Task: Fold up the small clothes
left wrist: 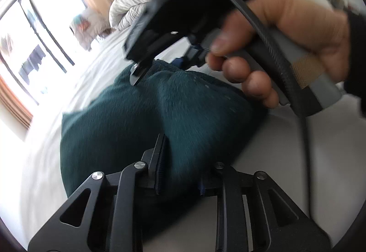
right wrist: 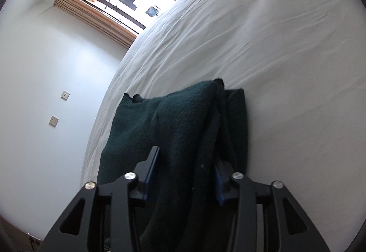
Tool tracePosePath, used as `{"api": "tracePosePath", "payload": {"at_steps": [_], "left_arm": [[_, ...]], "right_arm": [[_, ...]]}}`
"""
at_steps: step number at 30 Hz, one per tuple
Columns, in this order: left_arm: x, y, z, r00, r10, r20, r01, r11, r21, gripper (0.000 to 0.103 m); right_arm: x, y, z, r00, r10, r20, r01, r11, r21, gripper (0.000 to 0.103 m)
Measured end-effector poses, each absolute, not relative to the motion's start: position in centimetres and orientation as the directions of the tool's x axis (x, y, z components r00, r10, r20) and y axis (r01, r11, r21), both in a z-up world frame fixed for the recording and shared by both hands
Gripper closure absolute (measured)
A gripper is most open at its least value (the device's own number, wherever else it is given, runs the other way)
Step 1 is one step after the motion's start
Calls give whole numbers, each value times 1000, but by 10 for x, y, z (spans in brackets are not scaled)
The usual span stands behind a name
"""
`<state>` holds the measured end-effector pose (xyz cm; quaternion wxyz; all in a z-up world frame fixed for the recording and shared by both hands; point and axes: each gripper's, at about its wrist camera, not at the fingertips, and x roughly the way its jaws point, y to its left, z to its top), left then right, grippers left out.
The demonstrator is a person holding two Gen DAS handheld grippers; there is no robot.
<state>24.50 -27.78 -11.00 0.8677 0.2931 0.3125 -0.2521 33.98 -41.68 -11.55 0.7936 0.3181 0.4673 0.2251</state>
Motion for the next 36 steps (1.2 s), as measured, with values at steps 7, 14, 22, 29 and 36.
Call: {"api": "tracePosePath", "payload": {"at_steps": [7,14,22,29,36], "left_arm": [[209,-212,-81,624,-377,-685,652,734,190,30],[251,-154,-67,665,-323,-673,505,859,87,31],[298,-120,-62,673,-274,-687,420,906,51,31],[287,-134,-71,680,-287,-675,432,900,52,31],[286,-148,-99,688,-246,-683,460,876,148,30]], "right_arm": [[284,-423,-104,487,631,-604,-43,708,705,43],[263,-400,-89,466,527,-711,-106,831,546,59],[261,-415,-89,501,475,-723,-50,850,524,91],[249,-433,-95,521,482,-705,-14,830,557,94],[253,-434,-116,514,501,-696,-21,819,574,95]]}}
